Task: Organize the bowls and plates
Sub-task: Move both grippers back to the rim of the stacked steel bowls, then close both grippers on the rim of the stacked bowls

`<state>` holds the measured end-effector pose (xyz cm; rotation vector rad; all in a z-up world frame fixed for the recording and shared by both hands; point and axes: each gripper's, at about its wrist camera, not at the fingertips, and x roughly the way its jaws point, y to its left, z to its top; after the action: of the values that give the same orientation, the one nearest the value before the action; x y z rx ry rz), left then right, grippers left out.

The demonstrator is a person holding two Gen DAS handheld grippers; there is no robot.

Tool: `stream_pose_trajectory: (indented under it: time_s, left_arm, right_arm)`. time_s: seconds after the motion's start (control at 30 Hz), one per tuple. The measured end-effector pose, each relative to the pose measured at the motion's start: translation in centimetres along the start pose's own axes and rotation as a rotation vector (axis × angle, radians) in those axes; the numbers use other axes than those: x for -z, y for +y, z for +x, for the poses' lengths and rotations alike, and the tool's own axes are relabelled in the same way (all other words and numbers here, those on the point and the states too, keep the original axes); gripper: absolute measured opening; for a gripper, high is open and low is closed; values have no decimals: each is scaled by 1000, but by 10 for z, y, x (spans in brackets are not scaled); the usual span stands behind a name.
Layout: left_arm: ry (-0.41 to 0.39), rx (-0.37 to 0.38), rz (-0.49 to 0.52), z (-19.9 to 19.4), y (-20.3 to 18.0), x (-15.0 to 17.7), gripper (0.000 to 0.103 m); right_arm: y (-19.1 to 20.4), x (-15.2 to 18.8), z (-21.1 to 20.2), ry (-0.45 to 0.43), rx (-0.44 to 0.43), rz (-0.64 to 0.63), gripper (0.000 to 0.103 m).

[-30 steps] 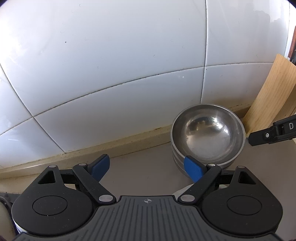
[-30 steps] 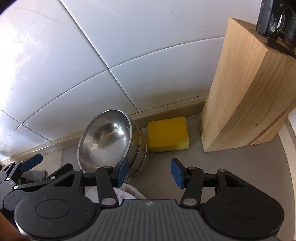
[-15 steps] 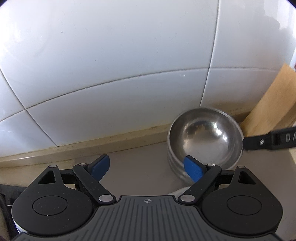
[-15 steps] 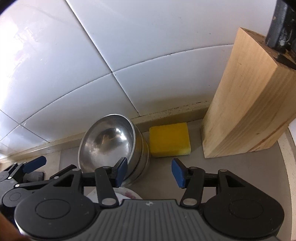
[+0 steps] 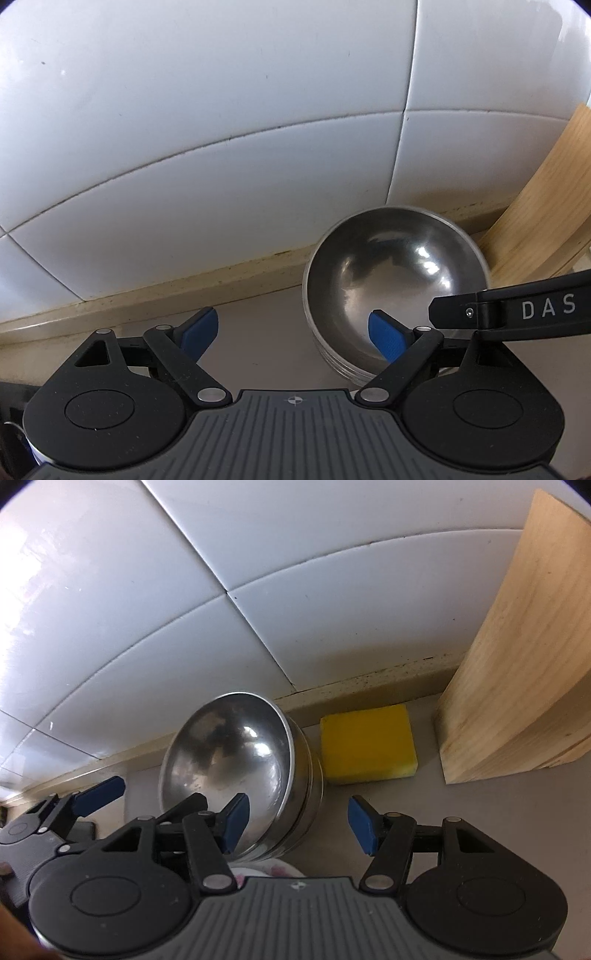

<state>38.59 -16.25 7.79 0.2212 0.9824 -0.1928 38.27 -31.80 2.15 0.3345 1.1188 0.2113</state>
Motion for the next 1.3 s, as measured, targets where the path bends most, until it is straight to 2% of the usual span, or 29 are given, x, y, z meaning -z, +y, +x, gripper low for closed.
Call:
stream_pose_trajectory:
  time_s: [0.23,0.4,0.5,0.63,0.77,0.83,0.93,1.03,1.2,1.27,1.3]
  left_arm:
    - [44,-3,-9,21,7,1,86]
    - [41,13,-15,26,11,-1,87]
    - [44,12,-23,30,13,0,87]
    - [65,42,-26,30,19,0,87]
    - [68,58,-30,33,25,0,87]
    - [80,70,-34,37,21,-2,88]
    - [73,70,4,38,17,-2,90]
    - [63,63,-4,41,18,-4,90]
    - [146,227,-106,57,37,-5,89]
    - [141,274,-108,57,39,-6,74]
    - [130,289,-93,55,38,-6,70]
  right_arm:
    - [-2,-3,16,58,-6,32,40]
    - [-11,-5,24,87,-24,87,40]
    - [-12,-6,26,73,-14,85,40]
    - [-17,-7,23,94,-56,124,40]
    - [-17,-6,1,36,-38,70,40]
    - [-18,-7,3,65,-66,101,39]
    - [-16,-1,10,79,-45,114,37]
    - [-26,1,24,102,-51,187,37]
    - [-34,1,35,95,-112,238,36]
    - [-32,1,35,84,-125,234,30]
    - [-30,0,35,80,-112,220,30]
